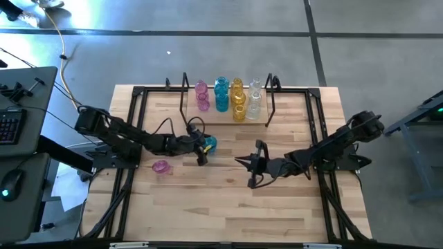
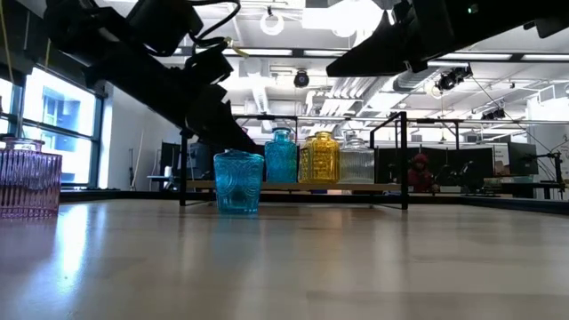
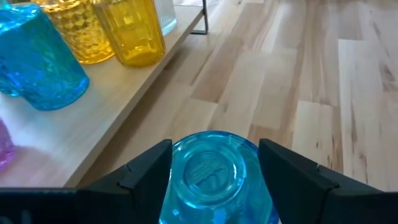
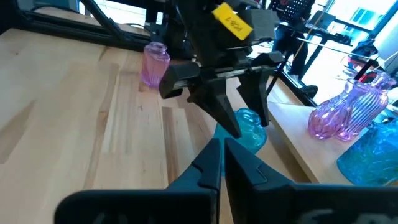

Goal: Sort vases onto shelf
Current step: Put the blue vase on the shelf aligned with the other blue vase

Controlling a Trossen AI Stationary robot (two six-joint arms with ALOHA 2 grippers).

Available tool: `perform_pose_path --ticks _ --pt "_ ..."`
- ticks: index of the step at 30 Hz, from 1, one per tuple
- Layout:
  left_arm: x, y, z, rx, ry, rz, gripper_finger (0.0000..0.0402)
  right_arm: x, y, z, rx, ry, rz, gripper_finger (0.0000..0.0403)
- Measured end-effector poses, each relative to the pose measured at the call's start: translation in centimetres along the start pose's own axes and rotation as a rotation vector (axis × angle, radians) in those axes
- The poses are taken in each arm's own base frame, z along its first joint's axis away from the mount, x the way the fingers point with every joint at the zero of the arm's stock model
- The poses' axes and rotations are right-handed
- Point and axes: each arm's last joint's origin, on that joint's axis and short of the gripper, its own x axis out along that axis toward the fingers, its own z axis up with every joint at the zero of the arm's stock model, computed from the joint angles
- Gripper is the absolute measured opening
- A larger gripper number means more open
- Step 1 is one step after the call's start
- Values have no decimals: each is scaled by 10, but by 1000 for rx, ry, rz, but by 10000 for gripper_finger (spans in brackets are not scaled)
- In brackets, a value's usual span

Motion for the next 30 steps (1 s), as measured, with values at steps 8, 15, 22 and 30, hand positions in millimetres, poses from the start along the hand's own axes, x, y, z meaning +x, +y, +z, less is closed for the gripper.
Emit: perform_pose_path --ticks 8,15,22,30 --pt "1 4 2 -6 -6 1 144 -1 1 0 -6 1 -1 0" --pt "5 5 15 22 -23 15 137 -1 1 0 -6 1 -1 0" --pt "16 26 50 -41 -84 92 137 -1 1 0 -4 3 0 0" --pt "25 62 65 -132 -160 201 137 -1 1 -1 -9 8 2 0"
